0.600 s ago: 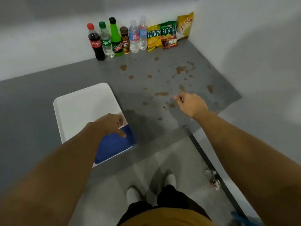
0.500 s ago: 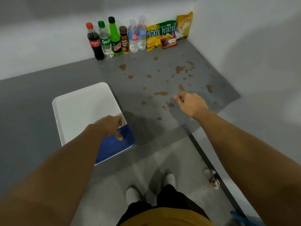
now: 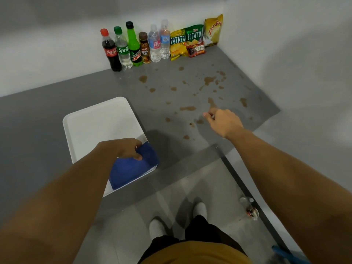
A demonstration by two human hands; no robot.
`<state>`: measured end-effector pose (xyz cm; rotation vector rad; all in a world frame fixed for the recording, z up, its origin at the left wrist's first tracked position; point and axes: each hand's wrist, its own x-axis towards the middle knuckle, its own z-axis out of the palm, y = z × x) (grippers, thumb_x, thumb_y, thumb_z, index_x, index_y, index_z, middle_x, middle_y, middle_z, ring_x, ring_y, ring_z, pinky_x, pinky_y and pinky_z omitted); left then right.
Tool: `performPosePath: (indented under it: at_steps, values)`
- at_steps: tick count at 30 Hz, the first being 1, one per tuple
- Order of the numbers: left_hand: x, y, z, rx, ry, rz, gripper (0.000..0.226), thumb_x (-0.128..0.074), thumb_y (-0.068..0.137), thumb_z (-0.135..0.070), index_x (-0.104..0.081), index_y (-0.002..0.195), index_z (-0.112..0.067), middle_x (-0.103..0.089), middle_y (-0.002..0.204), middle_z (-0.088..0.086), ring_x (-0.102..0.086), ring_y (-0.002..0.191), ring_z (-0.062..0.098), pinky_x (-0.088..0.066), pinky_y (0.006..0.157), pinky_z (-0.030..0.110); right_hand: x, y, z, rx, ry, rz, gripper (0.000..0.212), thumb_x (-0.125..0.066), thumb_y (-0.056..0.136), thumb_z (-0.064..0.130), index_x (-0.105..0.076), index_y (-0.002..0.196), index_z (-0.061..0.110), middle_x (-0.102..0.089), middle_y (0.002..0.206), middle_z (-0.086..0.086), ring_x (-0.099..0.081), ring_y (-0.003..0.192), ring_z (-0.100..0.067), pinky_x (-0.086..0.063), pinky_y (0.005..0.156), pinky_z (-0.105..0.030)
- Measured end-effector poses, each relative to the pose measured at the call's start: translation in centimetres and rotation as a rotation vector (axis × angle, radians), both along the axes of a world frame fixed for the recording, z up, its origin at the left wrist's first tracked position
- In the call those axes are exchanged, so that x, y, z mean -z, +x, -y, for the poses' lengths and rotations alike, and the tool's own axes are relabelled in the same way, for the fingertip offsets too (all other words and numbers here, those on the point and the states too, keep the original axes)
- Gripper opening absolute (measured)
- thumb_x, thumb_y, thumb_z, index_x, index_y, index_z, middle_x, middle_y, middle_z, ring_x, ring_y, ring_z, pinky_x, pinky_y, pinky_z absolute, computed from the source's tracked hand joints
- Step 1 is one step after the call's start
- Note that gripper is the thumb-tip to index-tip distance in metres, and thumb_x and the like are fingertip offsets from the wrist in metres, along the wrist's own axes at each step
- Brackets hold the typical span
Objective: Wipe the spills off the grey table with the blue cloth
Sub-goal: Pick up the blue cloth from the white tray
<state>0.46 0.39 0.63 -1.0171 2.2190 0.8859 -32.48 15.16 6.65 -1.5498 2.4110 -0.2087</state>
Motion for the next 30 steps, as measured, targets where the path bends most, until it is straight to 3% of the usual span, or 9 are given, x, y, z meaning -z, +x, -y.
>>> performPosePath:
  at_steps: [5, 7, 10, 12, 16, 20, 24, 27, 30]
  values:
    - [-2.5, -1.0, 0.8, -0.059, 0.073, -0.046, 0.056, -0.063, 0.1, -0.033, -0.044, 0.146, -0.008, -0.056, 0.142, 0.012, -0.057, 0.126, 0.029, -0.049, 0.107, 0.038, -0.2, 0.7, 0.4, -0.01, 0.003, 0.038, 0.04, -0.037, 0.105, 0.051, -0.05, 0.077, 0.025, -0.055, 0.066, -0.002, -0.055, 0.064, -0.025, -0.044, 0.06, -0.036]
    - [-3.6, -1.5, 1.0, -0.143, 0.137, -0.134, 0.05, -0.062, 0.1, -0.031, -0.045, 0.143, -0.011, -0.058, 0.135, 0.009, -0.061, 0.115, 0.025, -0.057, 0.093, 0.033, -0.3, 1.0, 0.7, -0.011, 0.011, 0.101, 0.04, -0.039, 0.104, 0.053, -0.053, 0.08, 0.024, -0.06, 0.073, -0.004, -0.058, 0.068, -0.026, -0.048, 0.063, -0.037]
    - [-5.3, -2.5, 0.8, -0.325, 0.311, -0.296, 0.039, -0.064, 0.099, -0.029, -0.047, 0.133, -0.022, -0.059, 0.124, 0.001, -0.063, 0.101, 0.015, -0.06, 0.068, 0.023, -0.2, 1.9, 1.1, -0.016, 0.046, 0.238, 0.046, -0.041, 0.102, 0.057, -0.065, 0.098, 0.018, -0.07, 0.094, -0.008, -0.066, 0.086, -0.026, -0.053, 0.081, -0.04]
    - [-6.0, -3.3, 0.4, -0.395, 0.392, -0.4, 0.045, -0.066, 0.097, -0.032, -0.046, 0.137, -0.024, -0.059, 0.129, -0.001, -0.063, 0.11, 0.02, -0.061, 0.075, 0.03, -0.1, 2.8, 1.4, -0.007, 0.085, 0.349, 0.054, -0.041, 0.101, 0.06, -0.068, 0.113, 0.014, -0.071, 0.107, -0.006, -0.066, 0.099, -0.025, -0.05, 0.091, -0.038]
    - [-6.7, -5.5, -0.6, -0.51, 0.491, -0.589, 0.057, -0.058, 0.101, -0.034, -0.037, 0.153, -0.024, -0.054, 0.143, 0.001, -0.058, 0.125, 0.027, -0.06, 0.083, 0.036, -0.2, 4.9, 2.0, 0.034, 0.19, 0.622, 0.07, -0.034, 0.096, 0.072, -0.063, 0.129, 0.018, -0.073, 0.106, 0.004, -0.067, 0.099, -0.015, -0.047, 0.105, -0.043]
    - [-6.9, -7.6, -1.6, -0.619, 0.593, -0.711, 0.047, -0.052, 0.105, -0.031, -0.042, 0.151, -0.025, -0.06, 0.138, 0.001, -0.062, 0.122, 0.025, -0.058, 0.092, 0.044, 0.1, 6.3, 2.4, 0.063, 0.213, 0.787, 0.08, -0.034, 0.091, 0.079, -0.05, 0.148, 0.024, -0.059, 0.143, 0.001, -0.057, 0.129, -0.021, -0.037, 0.117, -0.044]
    - [-6.7, -9.1, -2.2, -0.697, 0.633, -0.758, 0.041, -0.049, 0.107, -0.03, -0.044, 0.148, -0.025, -0.063, 0.134, 0.001, -0.065, 0.118, 0.026, -0.061, 0.088, 0.046, 0.6, 6.2, 2.9, 0.158, 0.003, 0.921, 0.065, -0.044, 0.099, 0.063, -0.054, 0.144, 0.017, -0.058, 0.144, -0.004, -0.058, 0.128, -0.023, -0.044, 0.111, -0.041]
    - [-6.3, -10.4, -2.4, -0.764, 0.685, -0.764, 0.04, -0.05, 0.107, -0.027, -0.047, 0.147, -0.022, -0.063, 0.136, 0.004, -0.065, 0.119, 0.027, -0.062, 0.086, 0.048, 1.2, 5.4, 3.6, 0.185, -0.15, 0.896, 0.045, -0.045, 0.105, 0.048, -0.064, 0.125, 0.013, -0.068, 0.123, -0.007, -0.066, 0.107, -0.022, -0.053, 0.093, -0.037]
    - [-5.8, -11.6, -2.4, -0.806, 0.684, -0.75, 0.036, -0.05, 0.107, -0.027, -0.052, 0.143, -0.022, -0.066, 0.132, 0.003, -0.067, 0.114, 0.024, -0.062, 0.077, 0.04, 2.4, 4.6, 4.5, 0.181, -0.156, 0.787, 0.039, -0.042, 0.106, 0.046, -0.062, 0.115, 0.014, -0.066, 0.1, 0.0, -0.064, 0.09, -0.02, -0.05, 0.079, -0.034]
